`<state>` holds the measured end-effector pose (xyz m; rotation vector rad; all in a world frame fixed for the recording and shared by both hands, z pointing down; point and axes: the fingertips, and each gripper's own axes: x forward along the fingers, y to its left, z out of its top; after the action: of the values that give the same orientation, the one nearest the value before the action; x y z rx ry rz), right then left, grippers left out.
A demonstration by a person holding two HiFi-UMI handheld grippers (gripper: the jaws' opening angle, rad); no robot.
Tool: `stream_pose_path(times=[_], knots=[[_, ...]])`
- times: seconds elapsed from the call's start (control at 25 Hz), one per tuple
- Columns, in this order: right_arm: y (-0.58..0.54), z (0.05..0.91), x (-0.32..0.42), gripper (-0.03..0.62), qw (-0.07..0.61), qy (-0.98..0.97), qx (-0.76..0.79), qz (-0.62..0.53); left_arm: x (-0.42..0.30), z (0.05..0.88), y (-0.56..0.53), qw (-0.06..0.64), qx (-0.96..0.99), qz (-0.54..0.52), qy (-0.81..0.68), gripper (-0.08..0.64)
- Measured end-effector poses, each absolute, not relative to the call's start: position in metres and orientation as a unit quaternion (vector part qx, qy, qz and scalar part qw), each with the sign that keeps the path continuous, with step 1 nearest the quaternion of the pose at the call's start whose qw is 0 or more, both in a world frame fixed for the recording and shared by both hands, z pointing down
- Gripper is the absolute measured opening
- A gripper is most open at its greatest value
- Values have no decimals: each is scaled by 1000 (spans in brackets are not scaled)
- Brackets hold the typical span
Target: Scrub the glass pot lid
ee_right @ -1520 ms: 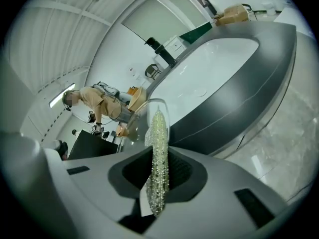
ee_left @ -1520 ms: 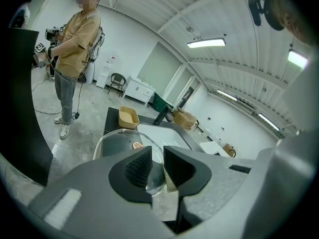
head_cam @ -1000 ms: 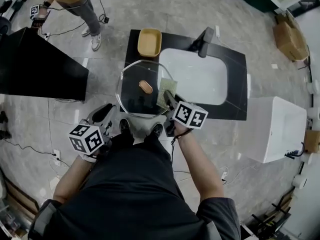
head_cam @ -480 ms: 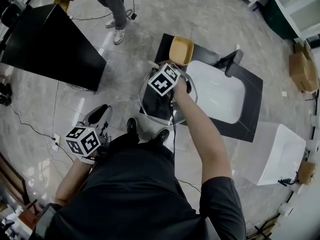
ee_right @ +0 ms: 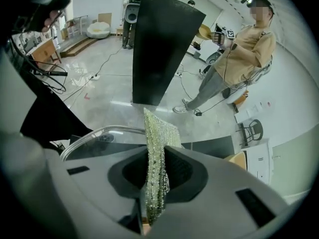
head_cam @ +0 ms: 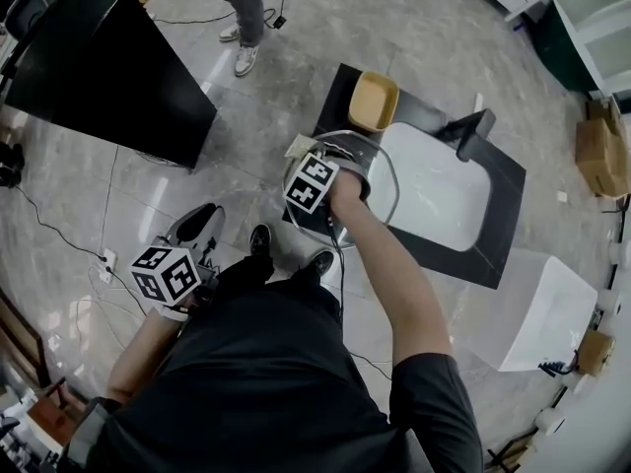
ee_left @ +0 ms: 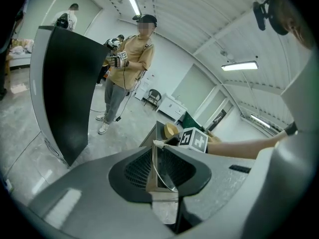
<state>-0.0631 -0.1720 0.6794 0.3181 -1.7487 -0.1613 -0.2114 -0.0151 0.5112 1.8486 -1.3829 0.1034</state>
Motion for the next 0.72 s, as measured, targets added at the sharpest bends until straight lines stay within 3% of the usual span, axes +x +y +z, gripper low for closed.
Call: stream_pose_path(times=[0.72], knots=[[-63, 675, -59, 61, 597, -782, 61, -170, -149, 517, -40, 411, 765, 64, -492, 74]])
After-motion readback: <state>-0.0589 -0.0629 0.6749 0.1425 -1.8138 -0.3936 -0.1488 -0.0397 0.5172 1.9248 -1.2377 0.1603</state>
